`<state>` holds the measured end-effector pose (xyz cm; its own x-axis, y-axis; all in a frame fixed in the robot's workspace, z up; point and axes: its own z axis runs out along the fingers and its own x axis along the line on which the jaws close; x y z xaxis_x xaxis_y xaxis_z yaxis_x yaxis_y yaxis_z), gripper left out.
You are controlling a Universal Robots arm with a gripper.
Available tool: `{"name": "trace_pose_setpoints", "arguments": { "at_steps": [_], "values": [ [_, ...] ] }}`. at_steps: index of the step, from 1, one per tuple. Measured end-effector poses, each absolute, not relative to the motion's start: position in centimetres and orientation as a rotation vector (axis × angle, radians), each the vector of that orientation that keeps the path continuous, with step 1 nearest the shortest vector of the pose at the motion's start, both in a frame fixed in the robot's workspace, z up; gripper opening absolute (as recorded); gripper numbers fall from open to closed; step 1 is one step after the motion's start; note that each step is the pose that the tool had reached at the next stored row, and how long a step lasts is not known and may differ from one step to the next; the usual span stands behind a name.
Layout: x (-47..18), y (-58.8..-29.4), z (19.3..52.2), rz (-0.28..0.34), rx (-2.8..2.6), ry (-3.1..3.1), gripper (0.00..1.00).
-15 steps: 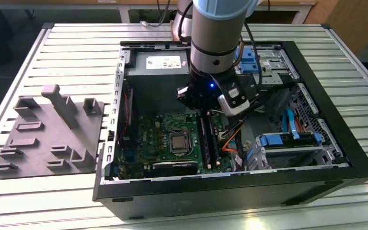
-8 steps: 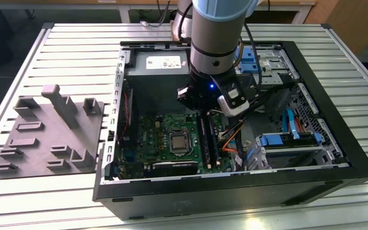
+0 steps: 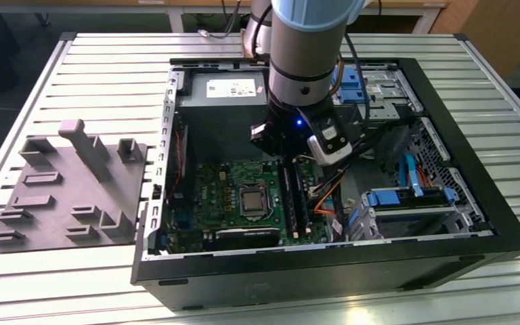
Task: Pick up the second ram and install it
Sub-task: 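Press down the second ram until it locks into place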
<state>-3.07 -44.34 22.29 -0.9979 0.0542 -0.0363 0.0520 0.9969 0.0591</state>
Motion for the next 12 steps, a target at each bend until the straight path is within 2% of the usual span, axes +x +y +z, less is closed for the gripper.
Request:
{"name": "trace_pose_setpoints", "arguments": {
  "at_steps": [12],
  "values": [
    [-3.07, -44.34, 22.08, 0.09, 0.082, 3.101, 0.11]
  ]
}}
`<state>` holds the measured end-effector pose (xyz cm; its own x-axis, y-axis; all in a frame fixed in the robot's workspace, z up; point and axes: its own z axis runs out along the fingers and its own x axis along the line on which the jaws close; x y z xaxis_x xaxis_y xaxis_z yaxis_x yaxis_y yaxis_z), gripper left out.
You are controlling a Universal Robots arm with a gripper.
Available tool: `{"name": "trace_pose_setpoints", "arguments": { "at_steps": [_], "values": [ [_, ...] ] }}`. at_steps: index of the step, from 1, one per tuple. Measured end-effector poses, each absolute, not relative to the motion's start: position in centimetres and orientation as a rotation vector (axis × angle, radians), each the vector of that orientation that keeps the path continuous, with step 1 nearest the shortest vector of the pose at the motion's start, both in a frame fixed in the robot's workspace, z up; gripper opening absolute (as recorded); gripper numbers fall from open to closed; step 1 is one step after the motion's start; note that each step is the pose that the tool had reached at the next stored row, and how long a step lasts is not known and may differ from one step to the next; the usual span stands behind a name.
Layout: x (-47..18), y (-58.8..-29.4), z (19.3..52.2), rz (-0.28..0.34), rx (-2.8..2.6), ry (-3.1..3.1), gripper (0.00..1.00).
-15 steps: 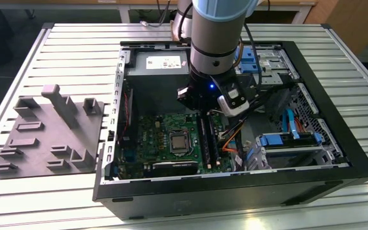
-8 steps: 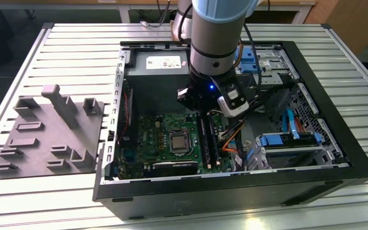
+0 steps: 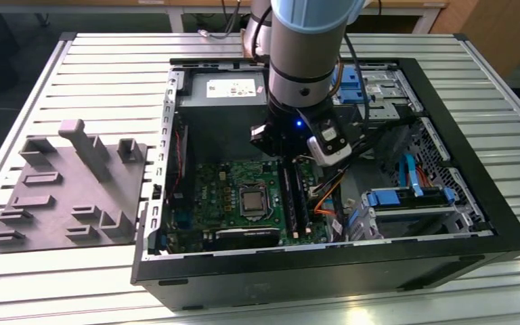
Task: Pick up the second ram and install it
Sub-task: 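Press down the second ram until it locks into place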
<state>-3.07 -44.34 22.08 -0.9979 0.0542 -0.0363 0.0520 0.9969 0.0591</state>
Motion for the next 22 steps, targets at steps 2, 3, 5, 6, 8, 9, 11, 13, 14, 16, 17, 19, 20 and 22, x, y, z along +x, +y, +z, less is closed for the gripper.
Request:
{"name": "trace_pose_setpoints", "arguments": {
  "at_steps": [2, 3, 5, 6, 8, 9, 11, 13, 14, 16, 17, 19, 20, 22],
  "values": [
    [-3.07, -44.34, 22.03, 0.09, 0.082, 3.101, 0.11],
    [-3.07, -44.34, 22.02, 0.09, 0.082, 3.101, 0.11],
    [-3.07, -44.34, 22.01, 0.09, 0.082, 3.101, 0.11],
    [-3.07, -44.34, 22.0, 0.09, 0.082, 3.101, 0.11],
    [-3.07, -44.34, 21.96, 0.09, 0.083, 3.101, 0.11],
    [-3.07, -44.33, 21.92, 0.09, 0.082, 3.101, 0.11],
    [-3.07, -44.33, 21.81, 0.09, 0.082, 3.101, 0.11],
    [-3.08, -44.34, 21.74, 0.09, 0.082, 3.101, 0.11],
    [-3.08, -44.34, 21.74, 0.09, 0.082, 3.101, 0.11],
    [-3.07, -44.34, 21.72, 0.09, 0.082, 3.101, 0.11],
    [-3.07, -44.34, 21.72, 0.09, 0.082, 3.101, 0.11],
    [-3.07, -44.34, 21.68, 0.09, 0.082, 3.101, 0.11],
    [-3.07, -44.34, 21.64, 0.09, 0.082, 3.101, 0.11],
    [-3.07, -44.34, 21.61, 0.09, 0.082, 3.101, 0.11]
  ]
}}
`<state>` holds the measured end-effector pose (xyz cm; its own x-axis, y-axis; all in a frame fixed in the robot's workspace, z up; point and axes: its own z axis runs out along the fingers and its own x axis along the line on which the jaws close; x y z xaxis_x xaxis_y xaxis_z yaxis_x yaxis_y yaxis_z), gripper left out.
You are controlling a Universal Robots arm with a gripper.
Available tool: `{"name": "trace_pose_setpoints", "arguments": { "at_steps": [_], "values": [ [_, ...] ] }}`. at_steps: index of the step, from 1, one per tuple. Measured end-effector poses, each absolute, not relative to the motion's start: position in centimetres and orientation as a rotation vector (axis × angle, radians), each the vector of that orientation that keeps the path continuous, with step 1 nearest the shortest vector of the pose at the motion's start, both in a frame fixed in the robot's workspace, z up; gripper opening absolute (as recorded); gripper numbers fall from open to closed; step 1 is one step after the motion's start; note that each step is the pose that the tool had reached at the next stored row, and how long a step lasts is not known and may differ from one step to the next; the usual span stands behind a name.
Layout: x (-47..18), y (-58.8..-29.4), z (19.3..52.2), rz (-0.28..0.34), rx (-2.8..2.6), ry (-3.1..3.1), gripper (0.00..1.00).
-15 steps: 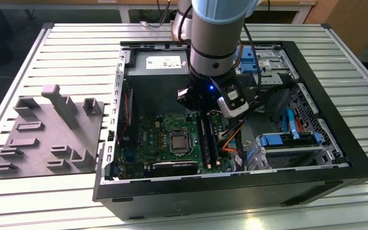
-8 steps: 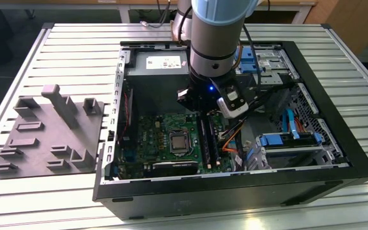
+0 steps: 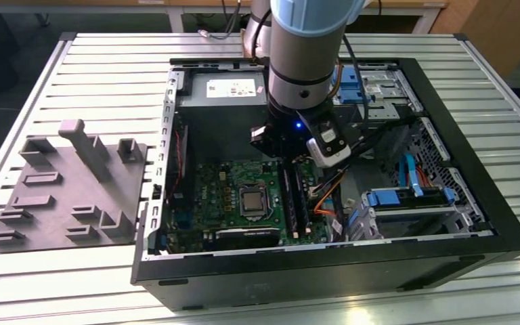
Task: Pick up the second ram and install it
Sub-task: 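Press down the second ram until it locks into place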
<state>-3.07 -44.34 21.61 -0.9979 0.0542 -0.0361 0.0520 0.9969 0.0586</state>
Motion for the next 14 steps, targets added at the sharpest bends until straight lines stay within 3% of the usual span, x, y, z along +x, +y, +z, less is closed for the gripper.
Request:
{"name": "trace_pose_setpoints", "arguments": {
  "at_steps": [14],
  "values": [
    [-3.07, -44.33, 22.59, 0.09, 0.082, 3.101, 0.11]
  ]
}}
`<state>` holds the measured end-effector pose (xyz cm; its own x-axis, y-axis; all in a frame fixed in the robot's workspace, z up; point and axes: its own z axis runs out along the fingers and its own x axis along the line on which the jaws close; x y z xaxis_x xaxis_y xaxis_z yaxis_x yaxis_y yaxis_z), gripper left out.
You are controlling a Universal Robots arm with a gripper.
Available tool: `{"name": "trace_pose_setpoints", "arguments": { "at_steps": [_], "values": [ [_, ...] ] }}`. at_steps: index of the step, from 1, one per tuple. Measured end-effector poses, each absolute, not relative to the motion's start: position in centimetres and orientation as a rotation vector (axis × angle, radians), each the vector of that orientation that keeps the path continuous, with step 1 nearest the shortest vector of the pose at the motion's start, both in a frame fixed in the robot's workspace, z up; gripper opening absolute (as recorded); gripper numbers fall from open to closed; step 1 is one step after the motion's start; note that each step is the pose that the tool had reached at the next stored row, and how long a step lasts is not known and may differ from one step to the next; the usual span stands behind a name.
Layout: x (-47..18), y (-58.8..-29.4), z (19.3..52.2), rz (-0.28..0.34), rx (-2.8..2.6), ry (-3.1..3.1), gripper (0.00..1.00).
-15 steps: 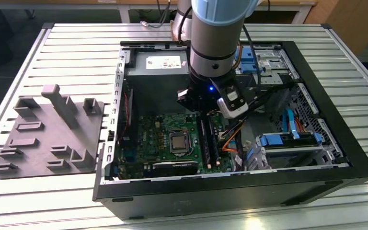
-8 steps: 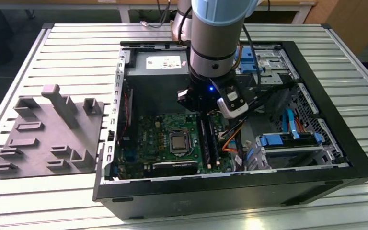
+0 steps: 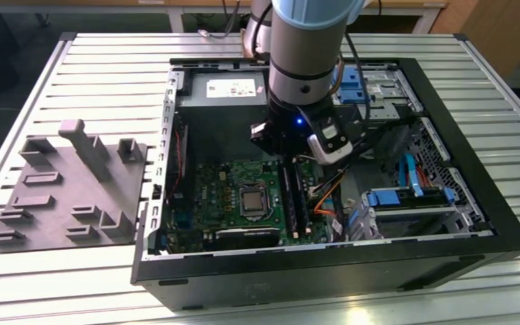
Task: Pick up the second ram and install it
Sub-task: 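Press down the second ram until it locks into place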
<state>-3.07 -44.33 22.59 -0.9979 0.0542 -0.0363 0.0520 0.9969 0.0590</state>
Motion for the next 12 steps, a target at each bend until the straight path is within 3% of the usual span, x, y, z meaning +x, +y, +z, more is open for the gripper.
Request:
{"name": "trace_pose_setpoints", "arguments": {
  "at_steps": [12],
  "values": [
    [-3.1, -44.3, 23.8, 0.09, 0.083, 3.101, 0.11]
  ]
}}
